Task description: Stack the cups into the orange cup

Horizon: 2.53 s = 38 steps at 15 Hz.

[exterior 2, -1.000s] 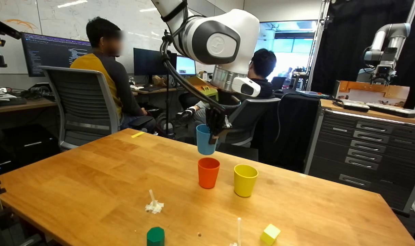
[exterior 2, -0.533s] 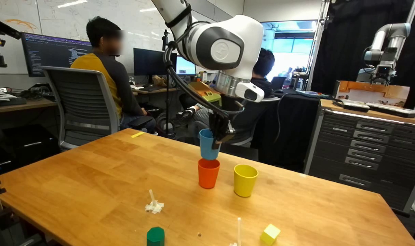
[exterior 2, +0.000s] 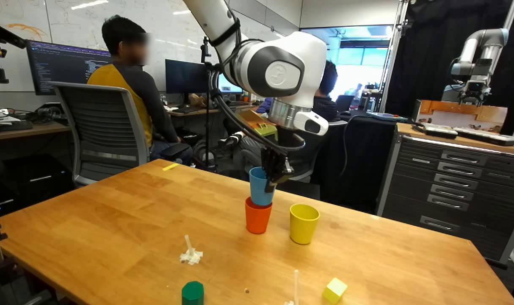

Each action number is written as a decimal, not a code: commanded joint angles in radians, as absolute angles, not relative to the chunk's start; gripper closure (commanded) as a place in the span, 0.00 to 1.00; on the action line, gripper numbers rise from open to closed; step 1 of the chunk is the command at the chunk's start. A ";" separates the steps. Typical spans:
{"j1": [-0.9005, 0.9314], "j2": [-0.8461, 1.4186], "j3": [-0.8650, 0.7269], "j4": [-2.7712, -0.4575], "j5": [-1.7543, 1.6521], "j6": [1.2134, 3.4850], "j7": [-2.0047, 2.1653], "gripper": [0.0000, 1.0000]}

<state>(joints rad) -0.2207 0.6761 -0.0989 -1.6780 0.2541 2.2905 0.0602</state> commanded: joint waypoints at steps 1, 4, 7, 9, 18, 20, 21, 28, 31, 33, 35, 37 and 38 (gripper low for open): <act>-0.212 0.714 -0.105 -1.614 0.225 2.263 0.088 0.95; -0.213 0.734 -0.101 -1.597 0.222 2.255 0.082 0.95; -0.210 0.754 -0.101 -1.587 0.217 2.254 0.084 0.95; -0.206 0.766 -0.102 -1.583 0.213 2.252 0.085 0.95; -0.199 0.775 -0.100 -1.594 0.200 2.259 0.080 0.62; -0.202 0.768 -0.099 -1.601 0.203 2.262 0.077 0.49; -0.203 0.762 -0.099 -1.606 0.204 2.264 0.075 0.40; -0.225 0.677 -0.092 -1.671 0.227 2.307 0.047 0.11; -0.245 0.631 -0.105 -1.699 0.239 2.352 0.062 0.07; -0.268 0.614 -0.111 -1.708 0.258 2.369 0.072 0.01; -0.290 0.610 -0.122 -1.711 0.275 2.382 0.085 0.01; -0.311 0.609 -0.130 -1.716 0.289 2.383 0.091 0.00; -0.318 0.612 -0.134 -1.715 0.293 2.385 0.095 0.00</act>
<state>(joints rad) -0.3013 0.6408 -0.1264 -1.6766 0.2660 2.3584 0.0729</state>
